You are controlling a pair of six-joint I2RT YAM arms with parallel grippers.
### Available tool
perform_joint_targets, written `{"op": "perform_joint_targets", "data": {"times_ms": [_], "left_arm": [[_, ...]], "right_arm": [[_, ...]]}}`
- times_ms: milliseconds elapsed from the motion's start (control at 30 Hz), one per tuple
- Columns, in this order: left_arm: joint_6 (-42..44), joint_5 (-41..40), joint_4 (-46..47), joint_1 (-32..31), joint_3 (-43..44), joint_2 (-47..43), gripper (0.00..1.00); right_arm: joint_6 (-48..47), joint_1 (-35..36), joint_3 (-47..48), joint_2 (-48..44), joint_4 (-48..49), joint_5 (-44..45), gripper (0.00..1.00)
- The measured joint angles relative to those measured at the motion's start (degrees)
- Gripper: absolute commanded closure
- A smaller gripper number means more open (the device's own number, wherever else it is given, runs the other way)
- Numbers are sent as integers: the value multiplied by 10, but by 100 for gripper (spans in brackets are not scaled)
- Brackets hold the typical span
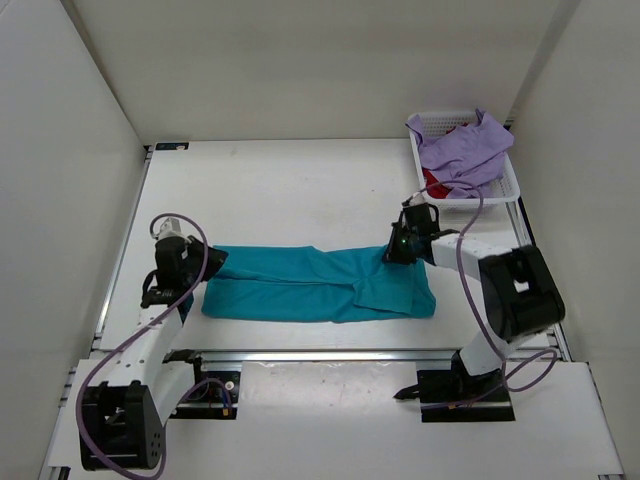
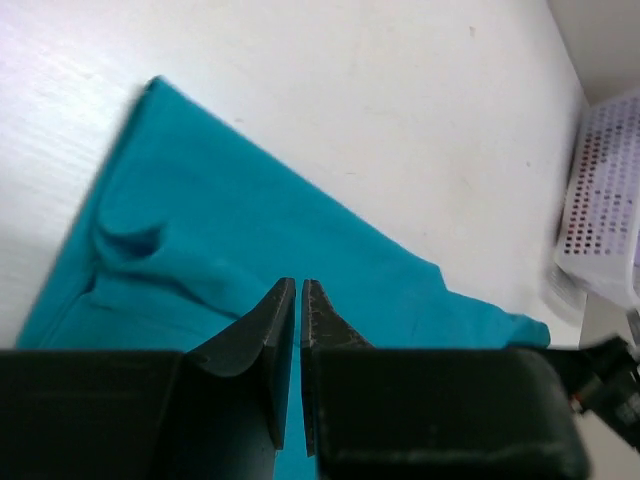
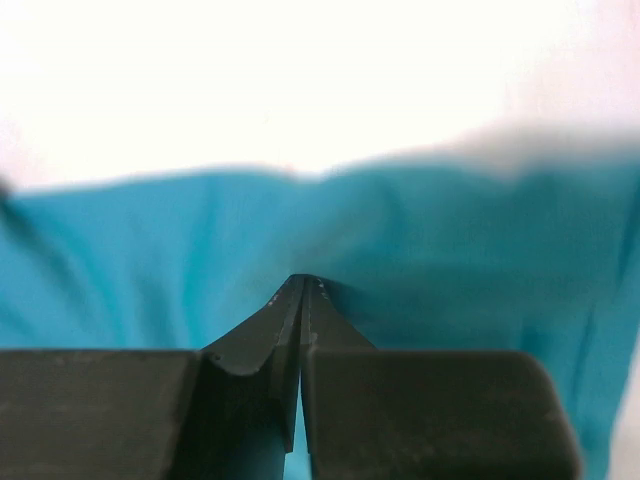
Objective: Fold and stack the t-shirts
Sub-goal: Rotate the tshirt 90 degrees
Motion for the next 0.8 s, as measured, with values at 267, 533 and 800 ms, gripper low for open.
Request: {"op": "perform_joint_targets", "data": {"times_ms": [267,533,800], "left_arm": [[11,12,14,-85,-6,40,94],[22,28,-12,-99,-16,-4,92],[10,30,-20,-148,-68,-23,90]], "right_arm": [[8,10,272,235,-59,-26,100],[21,27,898,624,-163,-130,100],[-47,34,1029,535,-342,-129,83]]}}
